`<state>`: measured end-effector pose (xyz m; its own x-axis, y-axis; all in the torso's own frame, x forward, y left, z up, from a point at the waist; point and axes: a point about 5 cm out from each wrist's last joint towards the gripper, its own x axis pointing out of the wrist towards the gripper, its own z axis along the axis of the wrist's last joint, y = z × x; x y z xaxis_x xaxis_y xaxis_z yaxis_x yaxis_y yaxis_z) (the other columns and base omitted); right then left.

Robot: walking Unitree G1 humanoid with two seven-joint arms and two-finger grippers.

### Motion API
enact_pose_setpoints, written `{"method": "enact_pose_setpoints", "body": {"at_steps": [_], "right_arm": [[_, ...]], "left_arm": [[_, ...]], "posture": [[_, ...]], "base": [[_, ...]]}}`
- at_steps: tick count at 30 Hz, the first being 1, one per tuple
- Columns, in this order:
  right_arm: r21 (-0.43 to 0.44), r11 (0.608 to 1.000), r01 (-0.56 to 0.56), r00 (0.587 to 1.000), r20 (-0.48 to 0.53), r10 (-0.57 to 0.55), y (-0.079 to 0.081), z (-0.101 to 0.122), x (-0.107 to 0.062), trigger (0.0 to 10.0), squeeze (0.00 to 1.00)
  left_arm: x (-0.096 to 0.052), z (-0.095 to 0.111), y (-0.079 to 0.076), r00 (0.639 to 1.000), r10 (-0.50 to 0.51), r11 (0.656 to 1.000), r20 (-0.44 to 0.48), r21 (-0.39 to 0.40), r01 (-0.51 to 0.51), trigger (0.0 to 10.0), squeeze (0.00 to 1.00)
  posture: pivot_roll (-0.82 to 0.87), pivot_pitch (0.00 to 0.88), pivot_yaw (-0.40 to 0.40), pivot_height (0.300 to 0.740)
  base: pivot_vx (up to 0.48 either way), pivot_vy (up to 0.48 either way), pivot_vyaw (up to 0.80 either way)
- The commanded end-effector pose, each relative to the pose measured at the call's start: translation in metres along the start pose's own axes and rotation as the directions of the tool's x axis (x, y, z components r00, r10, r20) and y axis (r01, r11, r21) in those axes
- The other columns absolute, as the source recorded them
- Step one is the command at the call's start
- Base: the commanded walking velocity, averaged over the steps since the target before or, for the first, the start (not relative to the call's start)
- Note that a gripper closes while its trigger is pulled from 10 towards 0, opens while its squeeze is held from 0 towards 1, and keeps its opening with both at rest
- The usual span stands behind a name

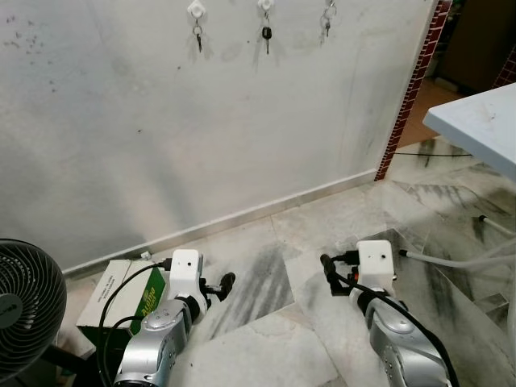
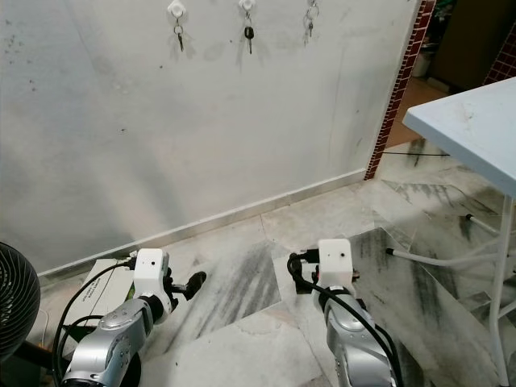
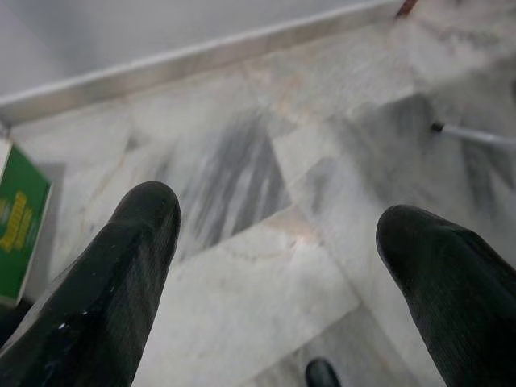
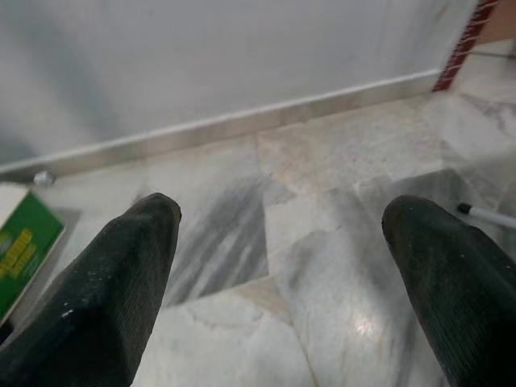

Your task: Hang keys on a hook

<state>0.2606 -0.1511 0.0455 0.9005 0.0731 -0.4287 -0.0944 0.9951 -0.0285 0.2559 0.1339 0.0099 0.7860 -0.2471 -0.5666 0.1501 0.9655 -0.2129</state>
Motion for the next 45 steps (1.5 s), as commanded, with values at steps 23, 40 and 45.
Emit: {"method": "enact_pose_setpoints", "body": {"at_steps": [23,40,45], "right_arm": [[0.031,0.979,0.201,0.971,-0.136,-0.195,-0.076,-0.026,0.035,10.0,0.0],[-0.096,0.985,0.141,0.92,-0.355,-0.167,-0.062,-0.083,0.023,10.0,0.0],[-0.081,0.987,0.137,0.902,-0.402,-0.158,-0.058,-0.099,0.016,10.0,0.0]], "left_arm": [[0.018,0.009,0.063,0.981,0.17,0.979,-0.096,-0.097,-0.179,10.0,0.0],[0.0,-0.029,0.1,0.914,0.301,0.952,-0.273,0.037,-0.303,10.0,0.0],[-0.009,-0.055,0.102,0.884,0.313,0.947,-0.347,0.042,-0.318,10.0,0.0]], "posture": [[-0.04,0.0,0.069,0.74],[-0.05,0.0,0.07,0.74],[-0.05,0.0,0.068,0.74]], "base": [[0.0,0.0,-0.79],[0.0,0.0,-0.8],[0.0,0.0,-0.79]]}}
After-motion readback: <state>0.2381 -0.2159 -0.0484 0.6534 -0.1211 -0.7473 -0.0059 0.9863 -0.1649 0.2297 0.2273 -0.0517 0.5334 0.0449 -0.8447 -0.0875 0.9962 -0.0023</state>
